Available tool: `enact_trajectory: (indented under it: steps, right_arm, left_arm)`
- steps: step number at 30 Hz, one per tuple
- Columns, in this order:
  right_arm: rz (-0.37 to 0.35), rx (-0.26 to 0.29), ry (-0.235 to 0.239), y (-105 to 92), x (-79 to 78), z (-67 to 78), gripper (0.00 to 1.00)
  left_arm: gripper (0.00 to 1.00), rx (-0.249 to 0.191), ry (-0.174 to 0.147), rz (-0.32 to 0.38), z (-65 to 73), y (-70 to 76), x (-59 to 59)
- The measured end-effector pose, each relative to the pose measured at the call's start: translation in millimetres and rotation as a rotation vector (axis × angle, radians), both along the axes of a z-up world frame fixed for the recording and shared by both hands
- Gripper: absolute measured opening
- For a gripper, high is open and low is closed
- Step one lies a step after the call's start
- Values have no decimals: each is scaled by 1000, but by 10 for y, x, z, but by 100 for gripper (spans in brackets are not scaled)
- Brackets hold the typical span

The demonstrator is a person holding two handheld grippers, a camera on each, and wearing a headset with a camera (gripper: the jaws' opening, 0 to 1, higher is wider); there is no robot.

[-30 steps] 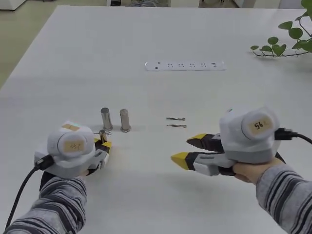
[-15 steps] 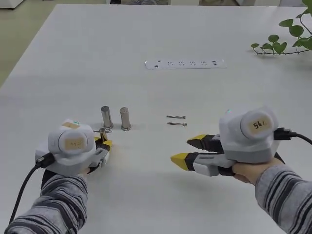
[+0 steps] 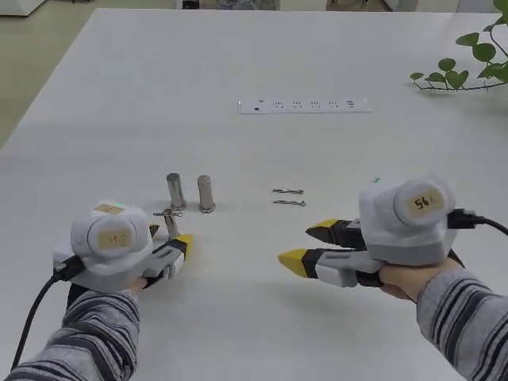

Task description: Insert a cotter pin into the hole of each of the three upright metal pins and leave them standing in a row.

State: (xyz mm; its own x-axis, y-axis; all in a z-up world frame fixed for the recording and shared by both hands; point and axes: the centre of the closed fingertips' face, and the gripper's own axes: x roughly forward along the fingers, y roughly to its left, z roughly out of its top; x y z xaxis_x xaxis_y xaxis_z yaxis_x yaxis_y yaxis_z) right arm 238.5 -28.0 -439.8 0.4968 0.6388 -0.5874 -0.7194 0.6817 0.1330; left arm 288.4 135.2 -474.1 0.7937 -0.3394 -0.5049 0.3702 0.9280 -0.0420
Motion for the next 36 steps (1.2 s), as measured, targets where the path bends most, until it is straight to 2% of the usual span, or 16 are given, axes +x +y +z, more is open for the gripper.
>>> enact_trajectory:
  steps: [2, 6, 11, 14, 20, 24, 28, 30, 36]
  right_arm:
    - [2, 8, -4, 26, 12, 23, 35]
    - [7, 17, -31, 96, 90, 93, 38]
    - [6, 42, -40, 193, 191, 157, 37]
    - [5, 56, -55, 267, 271, 201, 36]
    - [-1, 88, -58, 440, 389, 229, 36]
    - [2, 97, -69, 525, 499, 235, 36]
    - [2, 110, -77, 618, 589, 228, 36]
    - [-3, 121, -85, 649, 682, 220, 36]
    - [-9, 146, -122, 749, 803, 220, 34]
  left_arm:
    - [39, -3, -19, -12, 32, -6, -12]
    - [47, -5, -33, -34, 78, -9, -50]
    - [57, -38, -39, -49, 149, -33, -133]
    - [62, -43, -44, -60, 192, -42, -163]
    - [70, -106, -71, -50, 345, -66, -242]
    - [71, -85, -77, -56, 401, -63, -293]
    - [74, -101, -85, -53, 459, -54, -318]
    - [75, -98, -88, -55, 477, -57, -335]
    - [78, -59, -113, -75, 565, -81, -413]
